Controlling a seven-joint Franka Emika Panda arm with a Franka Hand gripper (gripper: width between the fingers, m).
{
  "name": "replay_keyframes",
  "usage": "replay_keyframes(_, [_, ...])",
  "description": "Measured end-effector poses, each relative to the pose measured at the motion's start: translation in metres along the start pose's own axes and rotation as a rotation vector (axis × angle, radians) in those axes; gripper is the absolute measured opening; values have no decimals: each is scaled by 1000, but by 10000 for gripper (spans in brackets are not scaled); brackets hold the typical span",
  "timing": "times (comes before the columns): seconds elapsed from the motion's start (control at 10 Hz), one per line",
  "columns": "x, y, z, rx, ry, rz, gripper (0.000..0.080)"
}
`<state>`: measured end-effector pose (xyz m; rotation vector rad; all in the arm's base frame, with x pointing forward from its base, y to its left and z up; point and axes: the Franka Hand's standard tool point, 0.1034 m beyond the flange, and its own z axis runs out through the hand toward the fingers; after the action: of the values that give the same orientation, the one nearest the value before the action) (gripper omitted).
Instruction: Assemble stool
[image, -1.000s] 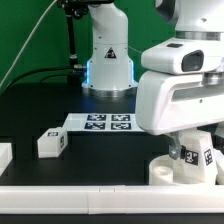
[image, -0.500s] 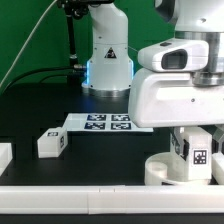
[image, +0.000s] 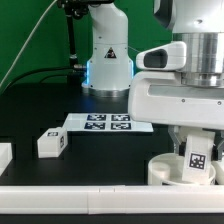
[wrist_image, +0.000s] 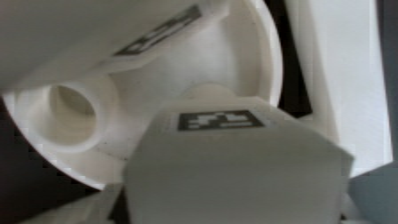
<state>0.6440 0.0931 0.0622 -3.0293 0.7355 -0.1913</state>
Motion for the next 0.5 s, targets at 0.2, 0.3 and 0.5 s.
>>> replay_keyframes(0.2, [-4,-4,0,10,-2,270,337])
replay_keyframes(0.3, [-5,-6,0,27,-15,421,337])
replay_keyframes(0.5, [-9,-10,-1,33,-25,686,337])
